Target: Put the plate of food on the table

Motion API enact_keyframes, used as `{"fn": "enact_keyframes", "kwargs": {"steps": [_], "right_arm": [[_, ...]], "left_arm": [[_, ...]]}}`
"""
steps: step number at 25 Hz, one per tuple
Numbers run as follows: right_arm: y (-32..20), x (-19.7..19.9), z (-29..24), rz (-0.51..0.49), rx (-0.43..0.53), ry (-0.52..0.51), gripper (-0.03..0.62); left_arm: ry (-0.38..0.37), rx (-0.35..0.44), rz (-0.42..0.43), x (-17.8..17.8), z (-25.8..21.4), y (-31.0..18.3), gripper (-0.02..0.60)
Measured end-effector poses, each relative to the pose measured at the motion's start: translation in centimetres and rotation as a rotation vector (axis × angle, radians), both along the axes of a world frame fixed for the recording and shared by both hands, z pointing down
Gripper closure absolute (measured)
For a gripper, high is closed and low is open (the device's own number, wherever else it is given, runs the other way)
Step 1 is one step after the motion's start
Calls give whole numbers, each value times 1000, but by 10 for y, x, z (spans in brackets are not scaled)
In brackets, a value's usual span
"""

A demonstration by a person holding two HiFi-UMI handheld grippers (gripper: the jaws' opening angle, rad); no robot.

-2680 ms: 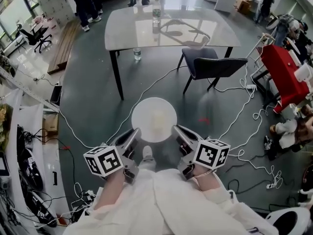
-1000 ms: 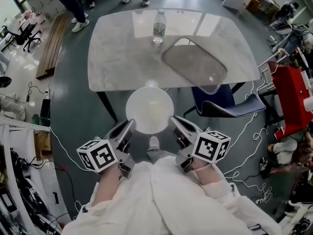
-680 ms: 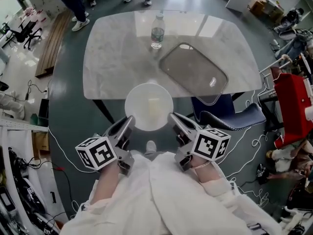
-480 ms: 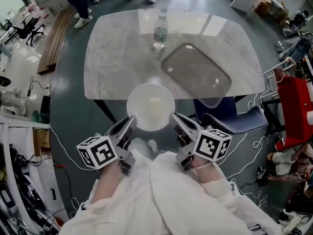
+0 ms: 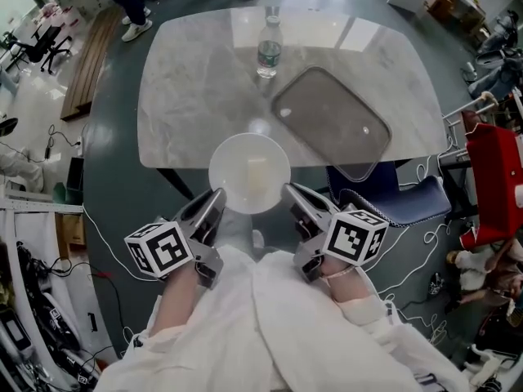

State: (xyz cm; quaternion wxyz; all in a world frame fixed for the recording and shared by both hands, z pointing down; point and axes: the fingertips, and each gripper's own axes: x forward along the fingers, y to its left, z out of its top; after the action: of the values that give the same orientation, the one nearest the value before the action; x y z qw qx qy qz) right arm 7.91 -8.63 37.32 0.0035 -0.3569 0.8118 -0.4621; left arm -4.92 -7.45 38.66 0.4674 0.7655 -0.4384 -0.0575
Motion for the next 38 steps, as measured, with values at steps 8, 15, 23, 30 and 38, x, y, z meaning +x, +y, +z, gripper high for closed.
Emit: {"fn": "enact_keyframes", "kwargs": {"steps": [8,15,23,30,38], "right_arm": [[-52,-17,0,35,-6,5,580],[-106,-38,6,55,-21,12,579],[-152,-66,7,95,-34,15,580],[-174,-77,9,148,-38,17,580],[-184,-62,13,171,-46,30,580]], "left_arm": [[5,-4,31,-17,-2,-54,526],[-7,-7,49,-39,-1,-111,528],[3,-18,96,-66,2,-162,528],[-4,-18,165,-77,3,-193,528],[9,-35,184,-62,10,-205,528]]}}
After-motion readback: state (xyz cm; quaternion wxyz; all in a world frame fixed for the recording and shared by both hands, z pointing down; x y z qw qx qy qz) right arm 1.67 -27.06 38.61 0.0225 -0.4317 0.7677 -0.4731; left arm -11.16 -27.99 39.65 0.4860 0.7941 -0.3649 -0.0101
